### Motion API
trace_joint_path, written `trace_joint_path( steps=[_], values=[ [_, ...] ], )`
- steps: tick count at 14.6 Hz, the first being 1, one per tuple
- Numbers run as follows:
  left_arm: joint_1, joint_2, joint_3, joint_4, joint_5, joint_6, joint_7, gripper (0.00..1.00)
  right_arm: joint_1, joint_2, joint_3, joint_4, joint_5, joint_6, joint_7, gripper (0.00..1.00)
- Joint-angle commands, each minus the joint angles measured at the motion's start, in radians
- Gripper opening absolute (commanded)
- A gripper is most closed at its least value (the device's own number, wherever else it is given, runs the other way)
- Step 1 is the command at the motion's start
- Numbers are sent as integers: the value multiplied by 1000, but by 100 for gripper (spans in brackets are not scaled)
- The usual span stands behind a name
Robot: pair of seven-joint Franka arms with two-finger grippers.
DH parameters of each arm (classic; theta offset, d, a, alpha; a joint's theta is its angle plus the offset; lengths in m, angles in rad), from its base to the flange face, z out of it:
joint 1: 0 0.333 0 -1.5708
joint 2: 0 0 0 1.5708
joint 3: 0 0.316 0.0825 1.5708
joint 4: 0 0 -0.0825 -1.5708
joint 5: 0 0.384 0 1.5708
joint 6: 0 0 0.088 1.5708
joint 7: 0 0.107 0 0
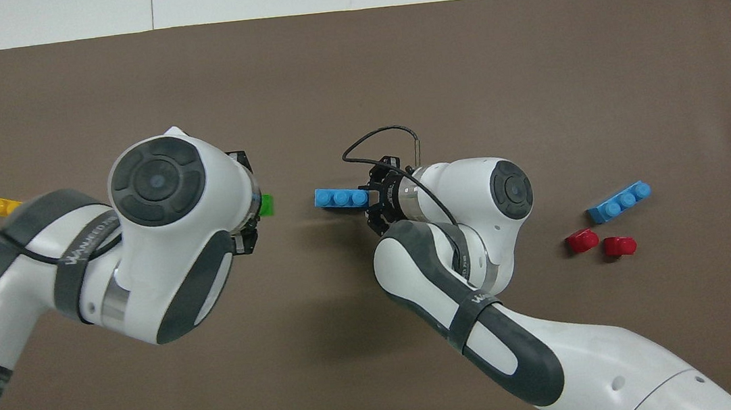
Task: Remove green block with left arm and hold with right
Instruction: 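Carry the green brick toward the yellow bricks while the right gripper carries blue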
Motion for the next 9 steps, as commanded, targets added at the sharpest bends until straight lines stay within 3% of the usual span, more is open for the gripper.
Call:
trace_joint_path(
  steps=[1, 6, 9],
  values=[
    [104, -10, -6, 2, -22, -38, 192, 0, -147, -53, -1, 67, -27, -205, -108, 0],
    [302, -7, -5, -10, -76, -7, 587, 0, -436, -134, -1, 90, -159, -515, -355, 0],
    [384, 5, -3, -18, -85, 40, 755, 0, -576, -159, -1, 32, -163, -592, -496, 0]
  ],
)
